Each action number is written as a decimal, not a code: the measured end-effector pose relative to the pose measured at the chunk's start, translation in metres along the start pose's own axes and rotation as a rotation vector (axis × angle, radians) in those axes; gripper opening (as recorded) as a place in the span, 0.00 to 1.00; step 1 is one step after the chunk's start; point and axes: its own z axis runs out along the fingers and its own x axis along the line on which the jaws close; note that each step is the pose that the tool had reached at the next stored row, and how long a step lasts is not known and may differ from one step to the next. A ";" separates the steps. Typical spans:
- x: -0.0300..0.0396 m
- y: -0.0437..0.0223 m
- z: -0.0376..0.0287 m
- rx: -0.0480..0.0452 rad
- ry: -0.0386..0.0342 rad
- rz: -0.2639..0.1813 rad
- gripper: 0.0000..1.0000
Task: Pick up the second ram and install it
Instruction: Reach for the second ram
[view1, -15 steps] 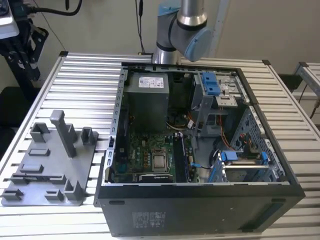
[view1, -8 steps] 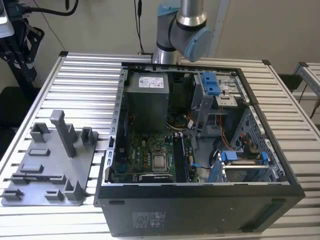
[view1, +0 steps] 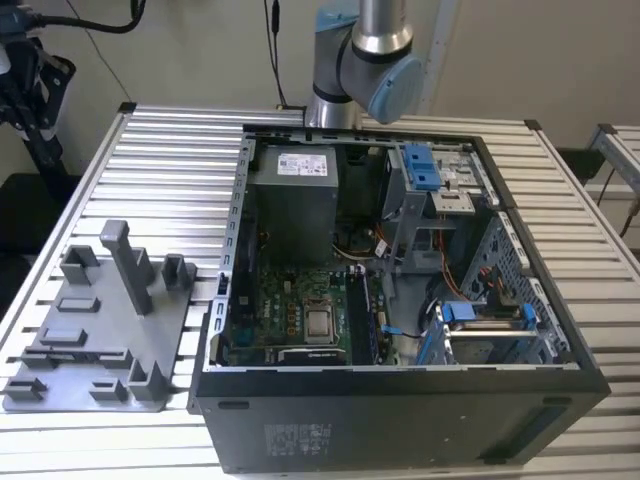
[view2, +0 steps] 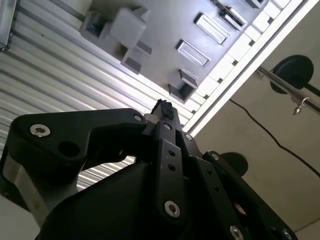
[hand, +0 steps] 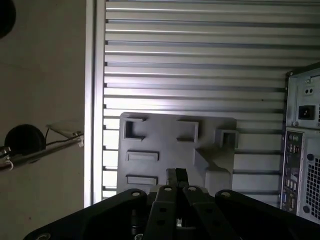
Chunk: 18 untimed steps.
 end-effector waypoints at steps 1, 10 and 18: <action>0.0002 -0.0026 0.0000 0.0000 -0.0001 0.000 0.11; 0.0021 -0.0319 -0.0001 0.0000 -0.0001 0.000 0.11; 0.0036 -0.0556 -0.0003 -0.0001 -0.0001 0.000 0.11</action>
